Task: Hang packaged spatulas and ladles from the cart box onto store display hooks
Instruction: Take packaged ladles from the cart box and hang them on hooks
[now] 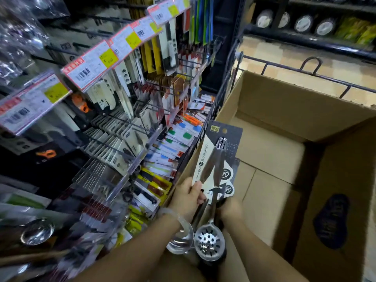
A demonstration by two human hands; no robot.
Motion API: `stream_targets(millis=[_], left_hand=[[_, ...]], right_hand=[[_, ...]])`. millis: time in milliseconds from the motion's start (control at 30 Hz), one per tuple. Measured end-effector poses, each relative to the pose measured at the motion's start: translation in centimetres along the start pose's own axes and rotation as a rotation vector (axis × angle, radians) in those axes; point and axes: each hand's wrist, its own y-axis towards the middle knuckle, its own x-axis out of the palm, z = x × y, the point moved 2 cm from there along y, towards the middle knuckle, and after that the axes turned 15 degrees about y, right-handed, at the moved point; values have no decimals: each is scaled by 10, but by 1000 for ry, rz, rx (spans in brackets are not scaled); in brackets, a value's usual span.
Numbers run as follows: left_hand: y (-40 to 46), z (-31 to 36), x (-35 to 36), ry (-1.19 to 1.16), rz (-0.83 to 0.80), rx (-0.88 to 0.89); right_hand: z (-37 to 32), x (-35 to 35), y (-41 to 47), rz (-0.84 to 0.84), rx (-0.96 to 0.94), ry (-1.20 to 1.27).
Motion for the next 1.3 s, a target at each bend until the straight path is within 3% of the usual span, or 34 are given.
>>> stream_targets(millis=[100,333,467,633,1033,1167,1300], left_hand=[[0,1,1,-36,-8,-10],[2,0,2,-29,-8,-31],[2,0,2,-15,-11,-52],[-1,2,1,-11,6,-77],[-25,20,6,-117,56,-102],[-42,33,-10,-199,100,-73],[-70,49,-38,-317,146,-21]], right_hand=[[2,2,-1,26,-1,-26],[21,-14,-4,140,157,459],[24,-21,-7,-76,171,769],[17,-51,-10,-244,58,792],[2,-103,-10,-188,-55,778],[-29,-129,-28,-242,-135,901],[-73,-150,-63,-338,-300,868]])
